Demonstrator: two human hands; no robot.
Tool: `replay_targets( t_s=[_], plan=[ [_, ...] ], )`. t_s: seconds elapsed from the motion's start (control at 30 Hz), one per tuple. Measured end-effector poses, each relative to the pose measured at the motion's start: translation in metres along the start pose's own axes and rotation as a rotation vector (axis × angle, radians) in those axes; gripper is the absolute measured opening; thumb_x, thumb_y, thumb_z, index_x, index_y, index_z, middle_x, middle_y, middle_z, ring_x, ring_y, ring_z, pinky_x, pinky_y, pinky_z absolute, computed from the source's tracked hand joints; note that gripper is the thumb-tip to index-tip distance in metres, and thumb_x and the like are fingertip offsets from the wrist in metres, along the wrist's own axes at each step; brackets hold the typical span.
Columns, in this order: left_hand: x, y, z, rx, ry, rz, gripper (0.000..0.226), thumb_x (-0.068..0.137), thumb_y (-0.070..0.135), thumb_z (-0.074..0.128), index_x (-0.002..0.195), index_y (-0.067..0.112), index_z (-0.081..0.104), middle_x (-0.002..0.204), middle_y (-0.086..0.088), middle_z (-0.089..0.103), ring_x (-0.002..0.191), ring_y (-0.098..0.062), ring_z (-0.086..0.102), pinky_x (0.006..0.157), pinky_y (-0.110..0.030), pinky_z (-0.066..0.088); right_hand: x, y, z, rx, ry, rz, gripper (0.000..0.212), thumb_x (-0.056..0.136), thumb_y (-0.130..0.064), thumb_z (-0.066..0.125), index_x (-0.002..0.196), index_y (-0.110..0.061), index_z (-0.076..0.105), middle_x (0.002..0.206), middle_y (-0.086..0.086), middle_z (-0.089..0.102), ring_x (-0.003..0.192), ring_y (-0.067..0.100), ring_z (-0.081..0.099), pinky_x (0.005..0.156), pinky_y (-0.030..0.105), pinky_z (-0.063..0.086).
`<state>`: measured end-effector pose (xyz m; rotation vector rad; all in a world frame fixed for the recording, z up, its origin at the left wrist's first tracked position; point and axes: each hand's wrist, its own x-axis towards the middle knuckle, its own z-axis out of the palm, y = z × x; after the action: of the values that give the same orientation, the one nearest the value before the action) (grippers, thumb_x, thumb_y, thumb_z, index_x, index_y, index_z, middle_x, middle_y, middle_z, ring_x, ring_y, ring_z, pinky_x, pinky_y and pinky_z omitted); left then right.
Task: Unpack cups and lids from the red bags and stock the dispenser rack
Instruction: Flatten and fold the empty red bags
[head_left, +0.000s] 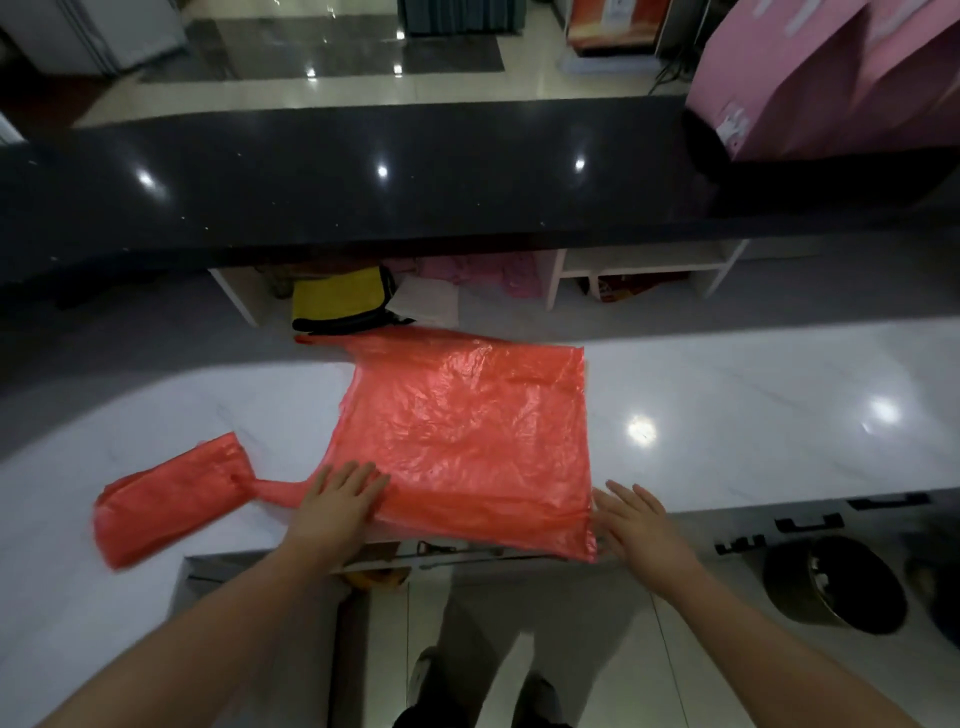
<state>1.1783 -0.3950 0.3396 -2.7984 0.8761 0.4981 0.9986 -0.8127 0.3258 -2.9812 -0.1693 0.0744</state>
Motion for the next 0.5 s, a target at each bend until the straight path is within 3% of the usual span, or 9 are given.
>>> replay_targets(
  t_s=[0.07,0.13,0.23,0.4,0.5],
  plan=[
    [0.002,0.014,-0.008,-0.044,-0.014,0.053,0.068,0.101,0.034,0.044,0.16,0.037,0.01,0.169,0.004,0.008,0.156,-0.021,0.005,0.125,-0.046,0.002,0.007,-0.009,-0.003,0.078,-0.05,0.016,0.053,0.089,-0.024,0.074,0.14,-0.025,0.058,0.15,-0.001,0.051,0.141,0.025,0.046,0.119,0.044,0.027],
    [0.004,0.039,-0.011,-0.079,-0.011,0.13,0.072,0.099,0.037,0.045,0.16,0.038,0.005,0.17,0.004,0.003,0.156,-0.021,0.002,0.124,-0.044,0.0,0.015,-0.013,0.002,0.089,-0.224,0.041,0.067,0.097,-0.031,0.058,0.158,-0.028,0.029,0.166,-0.005,0.021,0.154,0.017,0.018,0.124,0.034,0.007],
    [0.006,0.077,-0.005,-0.062,-0.021,0.243,0.078,0.099,0.046,0.046,0.16,0.036,-0.002,0.17,0.003,-0.003,0.156,-0.023,-0.004,0.123,-0.045,-0.006,0.022,-0.018,0.004,0.049,-0.393,0.038,0.081,0.094,-0.03,0.052,0.161,-0.03,0.007,0.169,-0.006,-0.003,0.156,0.016,-0.001,0.124,0.035,0.01],
    [0.01,0.132,0.015,-0.024,-0.001,0.299,0.09,0.097,0.041,0.056,0.159,0.035,-0.009,0.17,0.0,-0.005,0.156,-0.027,-0.006,0.124,-0.049,-0.003,0.028,-0.028,0.005,0.138,-0.373,-0.009,0.078,0.092,-0.028,0.057,0.16,-0.023,0.021,0.168,0.0,0.016,0.154,0.021,0.016,0.124,0.034,0.018],
    [0.014,0.142,0.018,-0.006,0.032,0.282,0.079,0.099,0.028,0.053,0.161,0.031,0.003,0.17,-0.001,0.007,0.156,-0.028,0.003,0.124,-0.052,0.002,0.031,-0.035,0.005,0.233,-0.292,-0.016,0.07,0.087,-0.023,0.059,0.154,-0.019,0.039,0.16,0.005,0.037,0.144,0.026,0.038,0.119,0.037,0.029]
  ],
)
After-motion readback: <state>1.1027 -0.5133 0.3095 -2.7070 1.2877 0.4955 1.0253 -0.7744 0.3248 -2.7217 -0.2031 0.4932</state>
